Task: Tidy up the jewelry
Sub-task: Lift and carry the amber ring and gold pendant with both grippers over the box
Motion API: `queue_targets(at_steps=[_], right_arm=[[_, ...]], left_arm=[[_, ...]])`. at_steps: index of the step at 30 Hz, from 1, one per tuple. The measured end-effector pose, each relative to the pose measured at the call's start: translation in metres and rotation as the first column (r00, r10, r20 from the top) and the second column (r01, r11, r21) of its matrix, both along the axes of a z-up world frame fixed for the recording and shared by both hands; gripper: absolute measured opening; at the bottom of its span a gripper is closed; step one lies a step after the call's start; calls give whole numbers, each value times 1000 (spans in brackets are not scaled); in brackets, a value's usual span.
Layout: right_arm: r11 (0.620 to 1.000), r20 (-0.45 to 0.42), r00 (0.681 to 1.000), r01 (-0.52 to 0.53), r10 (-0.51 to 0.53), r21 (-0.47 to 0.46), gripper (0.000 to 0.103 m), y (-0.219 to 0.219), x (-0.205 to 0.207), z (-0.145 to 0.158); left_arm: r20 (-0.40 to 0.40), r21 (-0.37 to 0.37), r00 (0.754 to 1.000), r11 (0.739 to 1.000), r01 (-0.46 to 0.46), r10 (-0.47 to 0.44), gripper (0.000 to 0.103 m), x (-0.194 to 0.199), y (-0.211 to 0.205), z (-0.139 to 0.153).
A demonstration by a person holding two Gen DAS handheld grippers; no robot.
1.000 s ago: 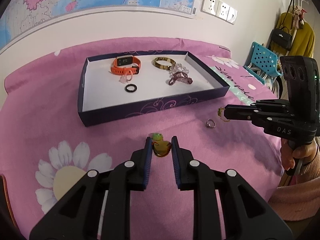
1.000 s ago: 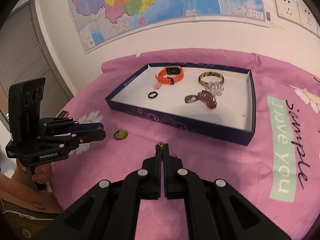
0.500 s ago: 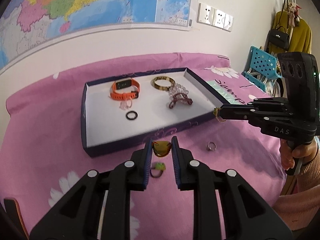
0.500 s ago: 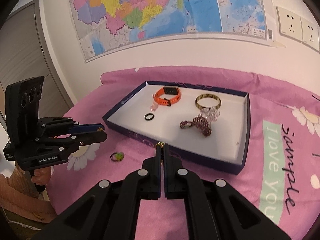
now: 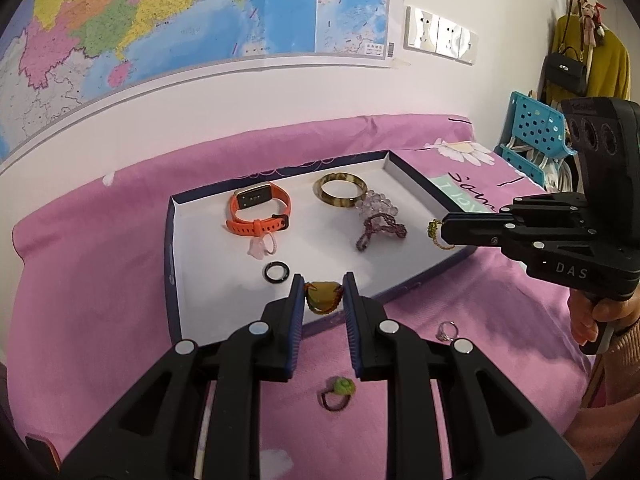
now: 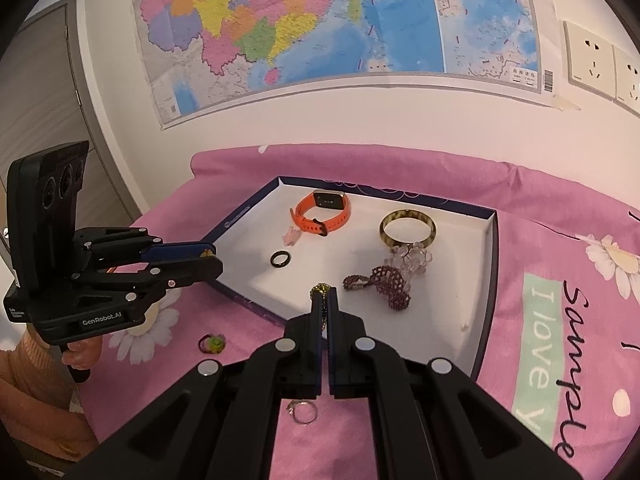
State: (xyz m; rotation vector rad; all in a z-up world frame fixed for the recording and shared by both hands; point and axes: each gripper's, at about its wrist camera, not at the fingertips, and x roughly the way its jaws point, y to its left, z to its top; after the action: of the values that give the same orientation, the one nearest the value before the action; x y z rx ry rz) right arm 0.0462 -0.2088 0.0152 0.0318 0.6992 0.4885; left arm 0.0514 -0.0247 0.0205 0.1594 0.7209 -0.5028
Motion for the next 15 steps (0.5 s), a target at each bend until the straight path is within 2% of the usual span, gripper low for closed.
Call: queue_targets(at_steps=[15], right_arm=[[1000, -31, 999, 14, -15, -9, 1, 1, 28, -10]], left_arm=[[-29, 15, 999, 1000, -26, 26, 20, 28, -6, -11]])
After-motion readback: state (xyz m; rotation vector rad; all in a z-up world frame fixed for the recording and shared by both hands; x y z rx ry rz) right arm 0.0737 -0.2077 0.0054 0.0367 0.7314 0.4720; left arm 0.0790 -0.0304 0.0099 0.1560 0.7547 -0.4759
